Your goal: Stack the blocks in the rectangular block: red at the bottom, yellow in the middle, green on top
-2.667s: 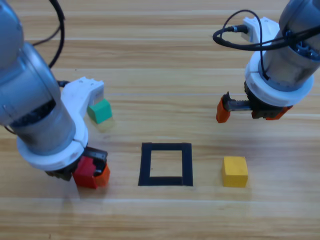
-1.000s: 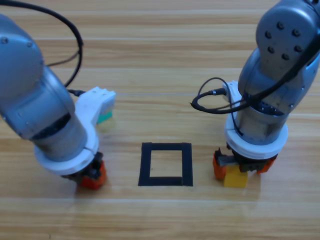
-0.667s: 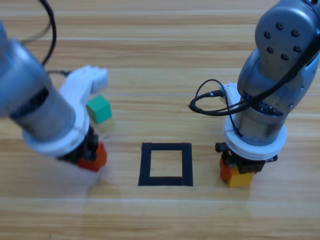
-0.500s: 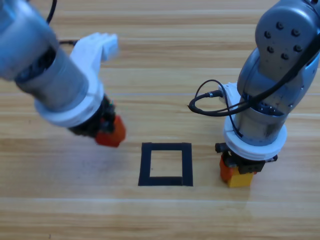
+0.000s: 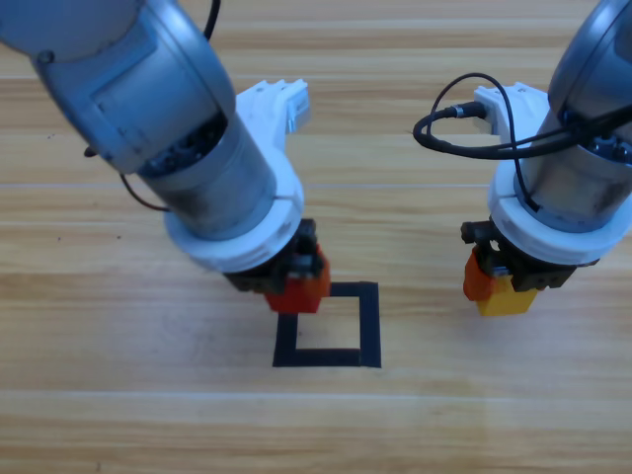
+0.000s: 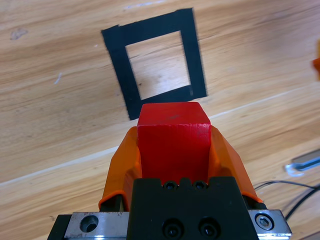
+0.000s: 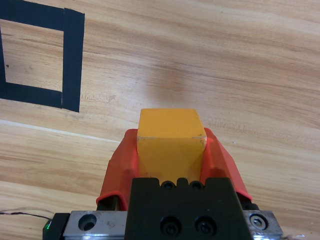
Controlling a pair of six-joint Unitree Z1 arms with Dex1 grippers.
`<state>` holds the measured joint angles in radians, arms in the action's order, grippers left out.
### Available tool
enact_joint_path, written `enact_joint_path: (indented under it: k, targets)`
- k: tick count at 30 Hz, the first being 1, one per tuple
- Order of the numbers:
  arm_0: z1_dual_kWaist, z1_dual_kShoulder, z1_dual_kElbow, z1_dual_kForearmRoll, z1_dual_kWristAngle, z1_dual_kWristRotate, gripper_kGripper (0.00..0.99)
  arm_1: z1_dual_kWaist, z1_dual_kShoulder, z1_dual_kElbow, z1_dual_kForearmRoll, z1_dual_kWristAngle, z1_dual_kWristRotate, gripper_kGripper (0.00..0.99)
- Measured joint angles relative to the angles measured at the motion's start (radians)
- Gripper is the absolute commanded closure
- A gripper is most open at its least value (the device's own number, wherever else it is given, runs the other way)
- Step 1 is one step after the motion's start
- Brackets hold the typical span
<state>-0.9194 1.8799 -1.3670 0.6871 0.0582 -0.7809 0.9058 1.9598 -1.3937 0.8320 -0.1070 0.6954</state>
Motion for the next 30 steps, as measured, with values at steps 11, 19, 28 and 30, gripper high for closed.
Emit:
enact_joint_path:
  k: [11,19,28,30]
  targets:
    - [-0.021,0.176,-0.275,0.199,0.038,-0.082,0.927,0.0,0.0,0.0,0.0,0.0,-0.012,0.99]
    - [-0.034,0.249,-0.304,0.234,0.04,-0.093,0.927,0.0,0.0,0.0,0.0,0.0,-0.012,0.99]
    - [-0.034,0.317,-0.391,0.31,0.077,-0.134,0.927,0.0,0.0,0.0,0.0,0.0,-0.012,0.99]
    - [-0.034,0.354,-0.44,0.343,0.082,-0.143,0.927,0.0,0.0,0.0,0.0,0.0,-0.013,0.99]
